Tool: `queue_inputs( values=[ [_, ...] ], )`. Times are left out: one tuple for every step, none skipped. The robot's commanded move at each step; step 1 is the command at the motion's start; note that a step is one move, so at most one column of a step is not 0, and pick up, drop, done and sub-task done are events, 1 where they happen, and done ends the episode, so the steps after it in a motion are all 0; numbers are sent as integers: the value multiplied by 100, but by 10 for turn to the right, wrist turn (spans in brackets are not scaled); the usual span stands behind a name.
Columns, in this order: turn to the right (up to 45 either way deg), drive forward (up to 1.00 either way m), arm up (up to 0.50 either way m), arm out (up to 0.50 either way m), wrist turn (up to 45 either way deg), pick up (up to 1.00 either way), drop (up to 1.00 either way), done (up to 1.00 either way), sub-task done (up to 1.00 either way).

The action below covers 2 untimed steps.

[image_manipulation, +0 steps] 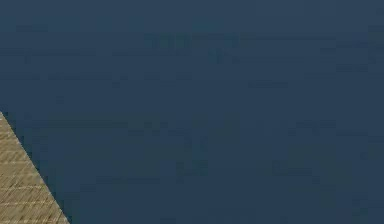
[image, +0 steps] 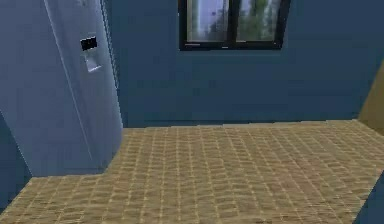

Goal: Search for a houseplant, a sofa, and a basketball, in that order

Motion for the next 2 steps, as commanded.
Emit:
queue_inputs(
  values=[
    [0, 65, 0, 0, 0, 0, 0, 0, 0],
    [360, 0, 0, 0, 0, 0, 0, 0, 0]
  ],
)
